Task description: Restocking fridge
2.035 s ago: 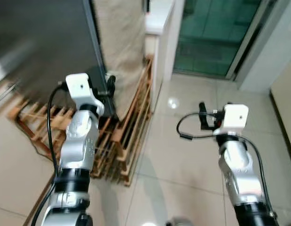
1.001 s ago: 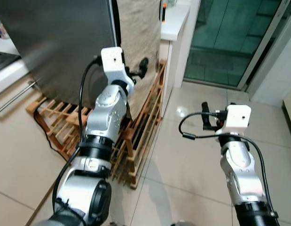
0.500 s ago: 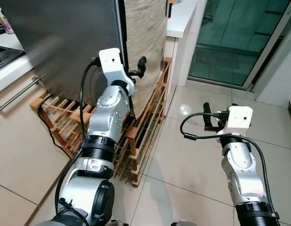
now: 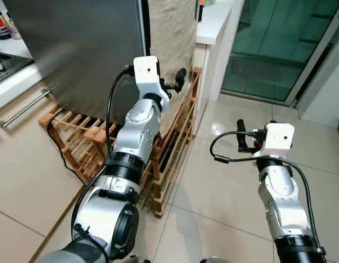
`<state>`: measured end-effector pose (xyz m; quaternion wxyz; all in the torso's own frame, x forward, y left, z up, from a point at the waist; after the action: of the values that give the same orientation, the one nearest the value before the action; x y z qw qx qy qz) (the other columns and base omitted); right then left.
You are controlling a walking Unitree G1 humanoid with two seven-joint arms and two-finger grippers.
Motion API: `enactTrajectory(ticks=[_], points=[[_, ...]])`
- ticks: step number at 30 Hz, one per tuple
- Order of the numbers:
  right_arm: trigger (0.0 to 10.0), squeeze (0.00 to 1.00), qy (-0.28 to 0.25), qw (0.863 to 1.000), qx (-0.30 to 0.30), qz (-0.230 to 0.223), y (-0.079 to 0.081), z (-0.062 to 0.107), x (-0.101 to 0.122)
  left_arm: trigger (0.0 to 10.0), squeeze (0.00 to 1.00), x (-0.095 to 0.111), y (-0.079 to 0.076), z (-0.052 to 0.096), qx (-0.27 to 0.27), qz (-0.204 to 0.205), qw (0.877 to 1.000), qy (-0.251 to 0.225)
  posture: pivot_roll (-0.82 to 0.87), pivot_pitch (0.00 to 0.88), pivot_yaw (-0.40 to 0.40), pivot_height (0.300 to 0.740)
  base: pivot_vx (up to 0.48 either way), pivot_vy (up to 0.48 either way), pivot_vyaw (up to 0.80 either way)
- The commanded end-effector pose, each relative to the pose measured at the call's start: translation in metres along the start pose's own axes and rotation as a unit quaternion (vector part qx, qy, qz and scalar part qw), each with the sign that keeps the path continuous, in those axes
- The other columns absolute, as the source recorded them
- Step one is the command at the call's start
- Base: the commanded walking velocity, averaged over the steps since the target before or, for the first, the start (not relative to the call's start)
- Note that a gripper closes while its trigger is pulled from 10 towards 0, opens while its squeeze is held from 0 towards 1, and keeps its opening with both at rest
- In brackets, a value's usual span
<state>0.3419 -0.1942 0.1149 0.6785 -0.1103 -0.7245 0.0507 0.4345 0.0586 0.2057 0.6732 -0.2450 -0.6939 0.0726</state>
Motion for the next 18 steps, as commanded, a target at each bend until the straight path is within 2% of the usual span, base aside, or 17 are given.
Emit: enactTrajectory(ticks=[1, 5, 7, 18], points=[[10.0, 1.00, 0.001, 1.000, -0.004, 0.005, -0.004, 0.003, -0.001, 10.0, 0.00, 0.014, 0.002, -0.002, 0.001, 0.000, 1.000, -0.017, -0.22, 0.000, 0.053, 0.740, 0.000, 0.000, 0.00], [10.0, 1.00, 0.002, 1.000, -0.004, 0.006, -0.004, 0.003, -0.001, 10.0, 0.00, 0.015, 0.004, 0.003, -0.007, -0.005, 1.000, -0.021, -0.22, 0.000, 0.051, 0.740, 0.000, 0.000, 0.00], [10.0, 1.00, 0.003, 1.000, -0.004, 0.007, -0.006, 0.004, -0.002, 10.0, 0.00, 0.010, 0.013, 0.009, 0.000, -0.015, 1.000, -0.015, -0.21, 0.000, 0.050, 0.740, 0.000, 0.000, 0.00], [10.0, 1.00, 0.004, 1.000, 0.001, 0.008, -0.002, 0.002, -0.002, 10.0, 0.00, 0.013, 0.013, 0.007, -0.002, -0.023, 1.000, -0.016, -0.20, 0.000, 0.046, 0.740, 0.000, 0.000, 0.00]])
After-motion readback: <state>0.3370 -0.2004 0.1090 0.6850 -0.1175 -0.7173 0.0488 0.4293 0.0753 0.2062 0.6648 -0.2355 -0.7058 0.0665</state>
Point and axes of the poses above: a point about 5 cm out from each wrist's last joint towards the gripper, its own z axis pointing back from the gripper into the wrist, its own x axis along the axis of the wrist's last joint, y = z × x, the point moved 5 cm from there along -z, pointing out of the wrist towards the gripper, and after that the axes turned 10 degrees about z, right-handed, at the moved point
